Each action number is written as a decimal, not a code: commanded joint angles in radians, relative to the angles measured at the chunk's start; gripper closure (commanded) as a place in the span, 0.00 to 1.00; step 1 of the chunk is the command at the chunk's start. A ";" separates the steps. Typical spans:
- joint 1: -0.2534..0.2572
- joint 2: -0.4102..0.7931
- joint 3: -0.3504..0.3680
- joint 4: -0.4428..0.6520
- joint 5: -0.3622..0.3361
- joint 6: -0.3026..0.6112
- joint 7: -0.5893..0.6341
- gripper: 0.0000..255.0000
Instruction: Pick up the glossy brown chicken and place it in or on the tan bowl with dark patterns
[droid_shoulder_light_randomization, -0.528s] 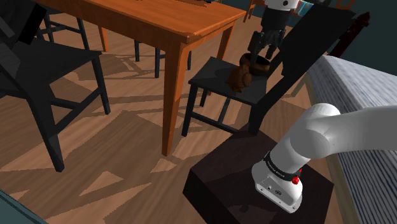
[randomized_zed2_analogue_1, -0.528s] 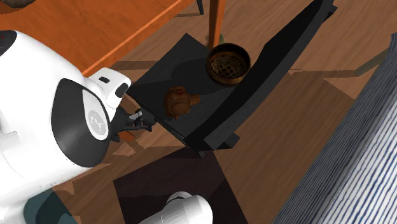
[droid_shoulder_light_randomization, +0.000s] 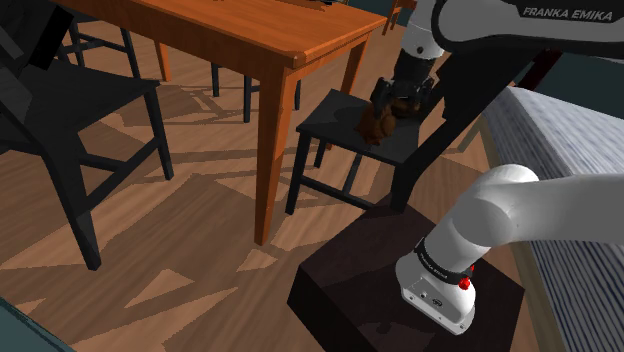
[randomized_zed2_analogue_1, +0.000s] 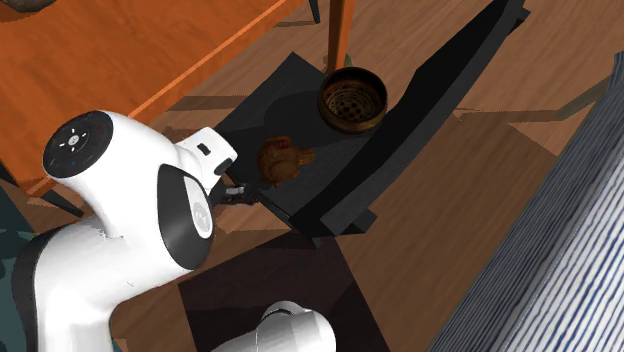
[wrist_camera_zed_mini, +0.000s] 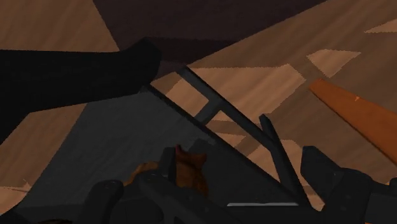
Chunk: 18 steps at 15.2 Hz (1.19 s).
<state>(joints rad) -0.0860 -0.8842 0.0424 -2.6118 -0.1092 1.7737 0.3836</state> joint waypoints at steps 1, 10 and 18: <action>-0.040 -0.004 0.009 -0.067 -0.015 0.112 0.077 0.00; -0.261 0.127 0.106 -0.282 -0.107 0.631 0.455 0.00; -0.313 0.247 0.117 -0.312 -0.152 0.785 0.480 0.00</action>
<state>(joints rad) -0.3935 -0.6519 0.1565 -2.9227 -0.2564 2.5420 0.8595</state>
